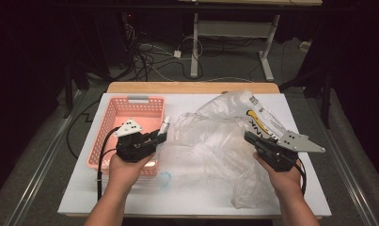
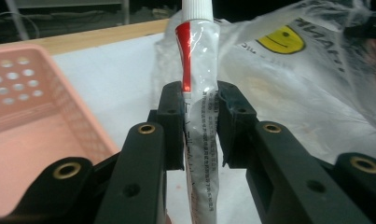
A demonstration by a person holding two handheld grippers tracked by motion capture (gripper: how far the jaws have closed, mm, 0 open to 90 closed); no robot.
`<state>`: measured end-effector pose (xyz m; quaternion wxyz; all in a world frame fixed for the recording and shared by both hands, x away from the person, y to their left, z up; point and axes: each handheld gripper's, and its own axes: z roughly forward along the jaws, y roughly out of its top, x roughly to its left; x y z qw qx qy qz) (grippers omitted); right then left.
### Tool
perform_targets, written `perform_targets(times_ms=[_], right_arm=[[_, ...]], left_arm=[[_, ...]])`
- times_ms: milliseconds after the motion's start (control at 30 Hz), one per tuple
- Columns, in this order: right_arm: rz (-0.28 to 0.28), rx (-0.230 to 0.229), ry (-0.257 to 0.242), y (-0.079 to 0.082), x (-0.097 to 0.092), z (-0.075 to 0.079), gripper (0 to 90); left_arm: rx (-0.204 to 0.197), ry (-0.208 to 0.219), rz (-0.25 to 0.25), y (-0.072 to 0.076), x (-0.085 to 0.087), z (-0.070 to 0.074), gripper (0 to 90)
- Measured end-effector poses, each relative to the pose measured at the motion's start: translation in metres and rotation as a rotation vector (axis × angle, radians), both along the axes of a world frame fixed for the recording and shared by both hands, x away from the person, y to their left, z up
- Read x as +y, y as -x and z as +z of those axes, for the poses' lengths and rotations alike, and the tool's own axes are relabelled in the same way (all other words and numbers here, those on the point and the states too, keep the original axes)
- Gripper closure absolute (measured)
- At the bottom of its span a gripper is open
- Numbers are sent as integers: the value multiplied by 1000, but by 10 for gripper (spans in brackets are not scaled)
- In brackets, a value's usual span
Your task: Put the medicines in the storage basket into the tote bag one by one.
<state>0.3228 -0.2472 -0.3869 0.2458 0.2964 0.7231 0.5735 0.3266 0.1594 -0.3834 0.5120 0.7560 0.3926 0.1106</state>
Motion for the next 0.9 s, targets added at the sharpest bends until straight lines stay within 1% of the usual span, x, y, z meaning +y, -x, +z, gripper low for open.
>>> perform_targets(times_ms=[100,233,500,667,833,900], right_arm=[[2,-9,-2,0,0,1,900],[1,-7,-9,1,-1,2,900],[11,-14,-2,3,1,3,900],[21,-20,-1,7,4,5,900],[34,-29,5,9,9,7,900],[39,-33,9,10,9,8,900]], left_arm=[[-1,-14,-22,3,-7,-2,718],[7,-23,-49,7,-16,-7,718],[11,-40,-95,13,-31,-12,718],[14,-47,-118,15,-39,-16,718],[13,-41,-139,17,-46,-17,718],[13,-47,-144,17,-51,-19,718]])
